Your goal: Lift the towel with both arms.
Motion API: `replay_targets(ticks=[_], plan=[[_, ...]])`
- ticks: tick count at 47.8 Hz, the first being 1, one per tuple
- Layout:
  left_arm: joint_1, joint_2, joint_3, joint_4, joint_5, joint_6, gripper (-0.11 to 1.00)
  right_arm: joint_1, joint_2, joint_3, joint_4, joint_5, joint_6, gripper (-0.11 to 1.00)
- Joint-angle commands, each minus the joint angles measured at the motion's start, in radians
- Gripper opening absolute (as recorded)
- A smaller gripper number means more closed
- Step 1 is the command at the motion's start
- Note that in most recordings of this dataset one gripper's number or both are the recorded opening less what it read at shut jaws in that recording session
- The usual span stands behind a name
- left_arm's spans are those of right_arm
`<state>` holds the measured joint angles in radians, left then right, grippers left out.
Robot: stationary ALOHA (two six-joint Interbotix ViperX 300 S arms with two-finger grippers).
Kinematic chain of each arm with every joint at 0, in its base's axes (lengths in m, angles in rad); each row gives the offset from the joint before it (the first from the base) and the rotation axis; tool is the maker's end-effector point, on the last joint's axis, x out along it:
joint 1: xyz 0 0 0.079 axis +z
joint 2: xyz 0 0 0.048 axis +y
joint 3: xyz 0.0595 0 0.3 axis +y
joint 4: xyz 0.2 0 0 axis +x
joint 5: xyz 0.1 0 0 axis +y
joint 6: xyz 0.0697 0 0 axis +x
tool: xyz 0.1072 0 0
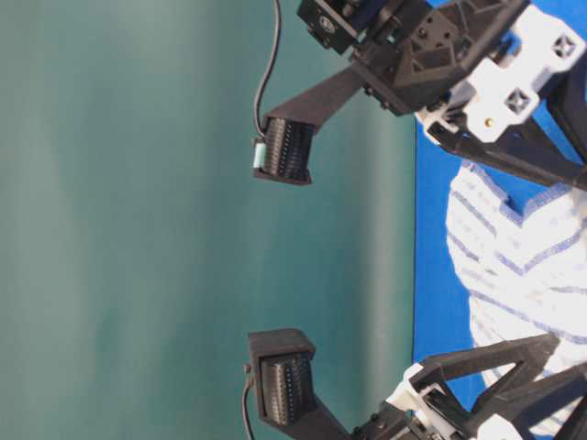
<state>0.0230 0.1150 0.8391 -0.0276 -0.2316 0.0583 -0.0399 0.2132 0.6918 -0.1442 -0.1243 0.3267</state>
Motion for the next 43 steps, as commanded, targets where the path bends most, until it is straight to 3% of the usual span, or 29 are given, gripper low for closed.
replay_targets(ticks=[1, 6, 10, 13, 19, 26, 35, 43], plan=[[-0.005, -0.008, -0.008, -0.002, -0.006, -0.002, 0.93, 0.002, -0.015, -0.020, 0.003, -0.009, 0.002, 0.66], [-0.005, -0.008, -0.009, -0.002, 0.005, -0.002, 0.91, 0.003, -0.015, -0.020, 0.005, -0.008, 0.002, 0.62], [-0.005, -0.008, -0.009, -0.003, 0.026, 0.000, 0.86, 0.002, -0.014, -0.021, 0.003, -0.006, 0.002, 0.51], [-0.005, -0.006, -0.014, -0.002, 0.048, 0.000, 0.75, 0.002, -0.015, -0.021, 0.005, -0.008, 0.002, 0.35], [-0.005, -0.006, -0.020, -0.002, 0.087, 0.002, 0.40, 0.002, -0.015, -0.023, 0.005, -0.014, 0.002, 0.01], [0.006, -0.008, -0.028, -0.002, 0.115, 0.000, 0.06, 0.002, -0.018, -0.026, 0.005, -0.012, 0.003, 0.01], [0.026, -0.052, -0.043, -0.003, 0.152, 0.002, 0.06, 0.002, -0.064, -0.028, 0.008, -0.006, 0.003, 0.01], [0.040, -0.176, -0.087, -0.003, 0.255, 0.002, 0.06, 0.000, -0.156, -0.037, 0.008, 0.037, 0.003, 0.01]])
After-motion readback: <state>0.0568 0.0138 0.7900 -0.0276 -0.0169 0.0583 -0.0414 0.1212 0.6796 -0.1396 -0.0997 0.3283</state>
